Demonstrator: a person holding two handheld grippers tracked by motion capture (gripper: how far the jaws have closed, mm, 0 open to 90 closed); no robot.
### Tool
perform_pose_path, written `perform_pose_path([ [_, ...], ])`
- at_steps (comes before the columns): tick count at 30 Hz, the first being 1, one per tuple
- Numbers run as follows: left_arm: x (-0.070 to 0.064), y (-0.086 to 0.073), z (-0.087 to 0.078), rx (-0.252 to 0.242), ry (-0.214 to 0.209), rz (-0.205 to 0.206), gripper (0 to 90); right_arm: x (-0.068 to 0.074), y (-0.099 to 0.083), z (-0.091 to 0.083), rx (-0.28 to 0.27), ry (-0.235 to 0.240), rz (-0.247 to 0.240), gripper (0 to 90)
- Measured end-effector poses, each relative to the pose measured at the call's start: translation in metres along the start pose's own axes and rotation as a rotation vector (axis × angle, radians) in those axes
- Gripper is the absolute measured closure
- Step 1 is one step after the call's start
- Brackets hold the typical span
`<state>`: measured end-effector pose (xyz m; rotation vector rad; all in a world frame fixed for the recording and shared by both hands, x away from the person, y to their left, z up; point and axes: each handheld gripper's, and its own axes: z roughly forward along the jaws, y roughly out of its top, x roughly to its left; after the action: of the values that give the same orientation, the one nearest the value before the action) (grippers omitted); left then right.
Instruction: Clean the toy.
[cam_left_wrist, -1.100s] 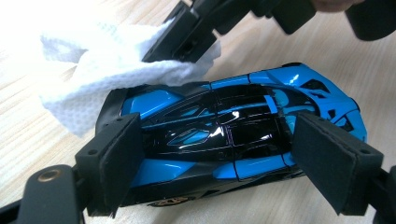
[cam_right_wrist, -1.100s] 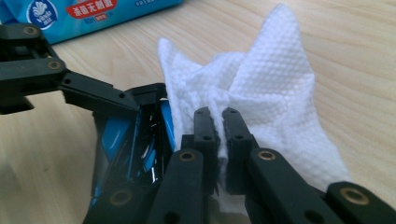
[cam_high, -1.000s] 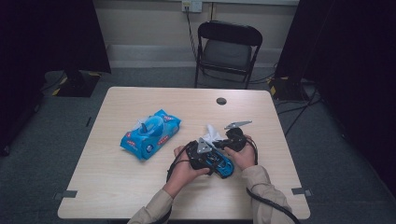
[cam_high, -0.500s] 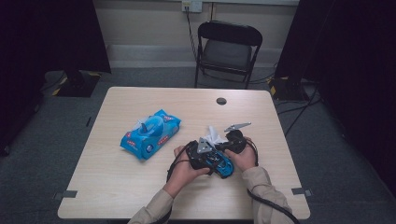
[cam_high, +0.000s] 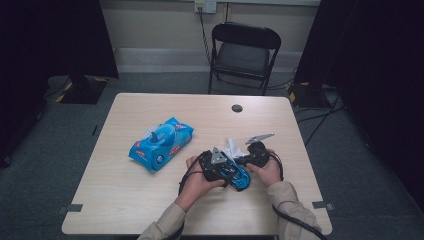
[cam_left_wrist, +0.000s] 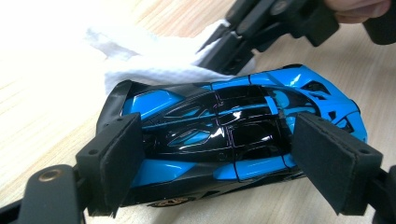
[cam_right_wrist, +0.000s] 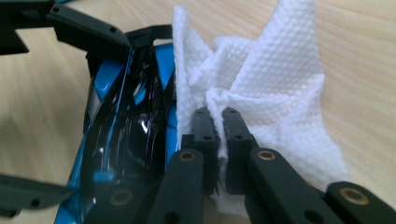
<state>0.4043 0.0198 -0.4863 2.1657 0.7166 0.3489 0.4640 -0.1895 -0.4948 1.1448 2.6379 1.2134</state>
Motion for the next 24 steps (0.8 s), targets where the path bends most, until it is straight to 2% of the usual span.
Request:
perform_pose_path([
  [6, 0.000, 0.000, 0.000, 0.001, 0.001, 0.001, 16.9, -0.002, -0.011, -0.011, 0.004, 0.019, -0.004, 86.7],
  [24, -0.001, 0.000, 0.000, -0.002, 0.004, -0.005, 16.8, -0.004, -0.036, -0.036, 0.008, 0.016, -0.026, 86.7],
])
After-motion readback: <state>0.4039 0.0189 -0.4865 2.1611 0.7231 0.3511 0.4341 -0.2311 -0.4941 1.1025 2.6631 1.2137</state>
